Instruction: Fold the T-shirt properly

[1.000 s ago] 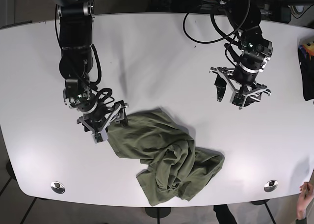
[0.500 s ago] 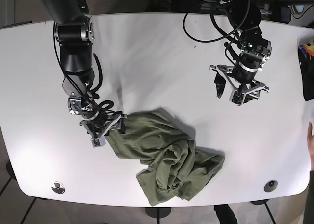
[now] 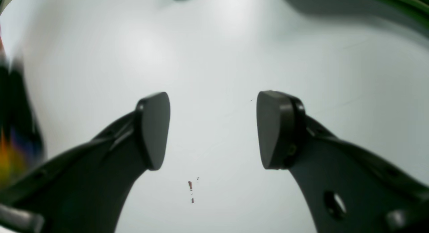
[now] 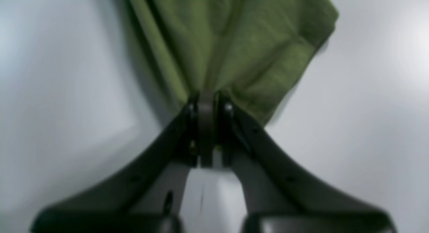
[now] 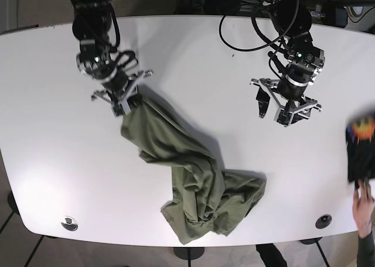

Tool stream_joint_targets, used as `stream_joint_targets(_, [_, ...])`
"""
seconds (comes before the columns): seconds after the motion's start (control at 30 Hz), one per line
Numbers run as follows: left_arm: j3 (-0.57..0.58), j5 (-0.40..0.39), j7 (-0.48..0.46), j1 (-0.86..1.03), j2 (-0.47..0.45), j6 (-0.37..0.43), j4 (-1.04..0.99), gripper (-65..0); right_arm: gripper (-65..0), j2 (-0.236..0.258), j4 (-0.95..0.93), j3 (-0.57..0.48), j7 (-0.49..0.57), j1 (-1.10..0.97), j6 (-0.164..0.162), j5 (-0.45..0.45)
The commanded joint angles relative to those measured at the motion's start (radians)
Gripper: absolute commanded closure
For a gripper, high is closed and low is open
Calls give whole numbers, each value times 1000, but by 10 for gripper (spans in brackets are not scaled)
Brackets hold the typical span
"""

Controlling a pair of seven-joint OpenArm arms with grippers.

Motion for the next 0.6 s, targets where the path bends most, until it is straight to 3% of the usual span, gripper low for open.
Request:
stream_joint_targets(0.03, [1, -11, -21, -11, -5, 5, -19, -372, -21, 12, 95, 4, 17, -71, 5, 6])
stream_joint_targets(0.13, [1, -15, -21, -11, -5, 5, -28, -372, -21, 73, 179, 16, 22, -205, 5, 12])
stream_joint_targets(0.27, [1, -15, -21, -11, -5, 2, -31, -372, -24, 69, 248, 87, 22, -278, 7, 14])
stream_joint_targets(0.37, [1, -15, -21, -11, -5, 2, -31, -372, -36, 69, 294, 82, 21, -291, 7, 14])
stream_joint_targets(0.57, [-2, -15, -21, -8, -7, 2, -28, -372, -479, 67, 326, -5, 21, -185, 5, 14])
stream_joint_targets(0.6, [-11, -15, -21, -8, -7, 2, -27, -372, -512, 67, 323, -36, 19, -137, 5, 14])
